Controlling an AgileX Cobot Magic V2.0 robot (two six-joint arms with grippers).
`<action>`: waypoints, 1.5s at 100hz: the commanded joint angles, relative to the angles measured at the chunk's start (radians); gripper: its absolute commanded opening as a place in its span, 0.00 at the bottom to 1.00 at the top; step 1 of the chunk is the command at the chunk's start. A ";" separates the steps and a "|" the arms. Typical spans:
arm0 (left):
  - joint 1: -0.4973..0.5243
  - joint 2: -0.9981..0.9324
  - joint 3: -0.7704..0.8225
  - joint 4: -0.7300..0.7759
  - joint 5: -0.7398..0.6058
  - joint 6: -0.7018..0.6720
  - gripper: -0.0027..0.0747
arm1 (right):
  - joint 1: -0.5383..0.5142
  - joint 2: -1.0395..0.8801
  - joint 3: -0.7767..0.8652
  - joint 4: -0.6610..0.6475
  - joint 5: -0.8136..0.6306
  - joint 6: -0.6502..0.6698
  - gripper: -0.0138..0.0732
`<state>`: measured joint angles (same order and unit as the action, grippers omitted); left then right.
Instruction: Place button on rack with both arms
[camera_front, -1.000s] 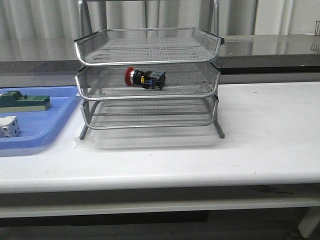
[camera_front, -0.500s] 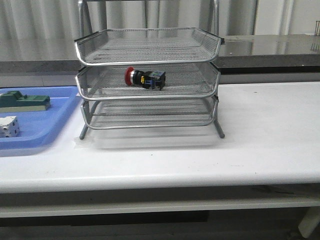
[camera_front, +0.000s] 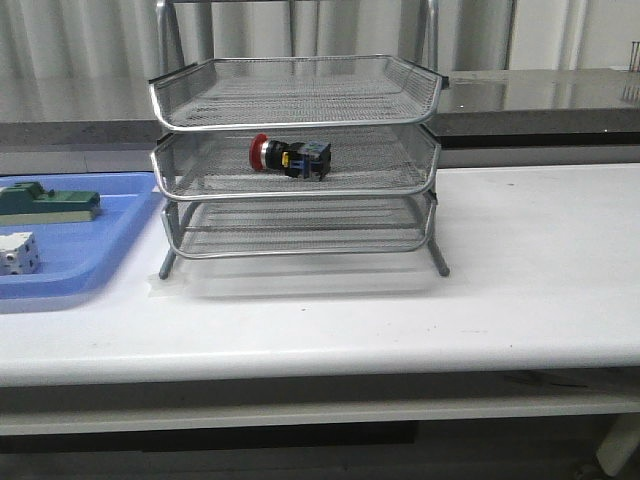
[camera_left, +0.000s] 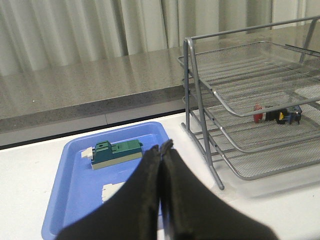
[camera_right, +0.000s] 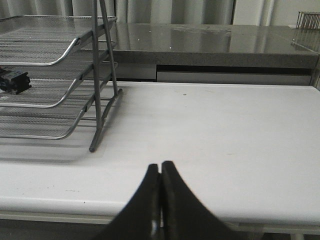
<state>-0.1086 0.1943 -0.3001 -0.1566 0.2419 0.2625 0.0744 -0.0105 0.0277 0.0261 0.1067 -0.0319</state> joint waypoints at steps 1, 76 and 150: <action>0.000 0.010 -0.028 -0.013 -0.084 -0.010 0.01 | -0.007 -0.020 -0.019 -0.006 -0.088 0.000 0.08; 0.000 -0.012 0.092 0.175 -0.170 -0.094 0.01 | -0.007 -0.020 -0.019 -0.006 -0.088 0.000 0.08; 0.082 -0.232 0.353 0.190 -0.256 -0.245 0.01 | -0.007 -0.020 -0.019 -0.006 -0.088 0.000 0.08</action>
<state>-0.0280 -0.0042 -0.0028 0.0568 0.0590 0.0297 0.0744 -0.0105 0.0277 0.0261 0.1051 -0.0319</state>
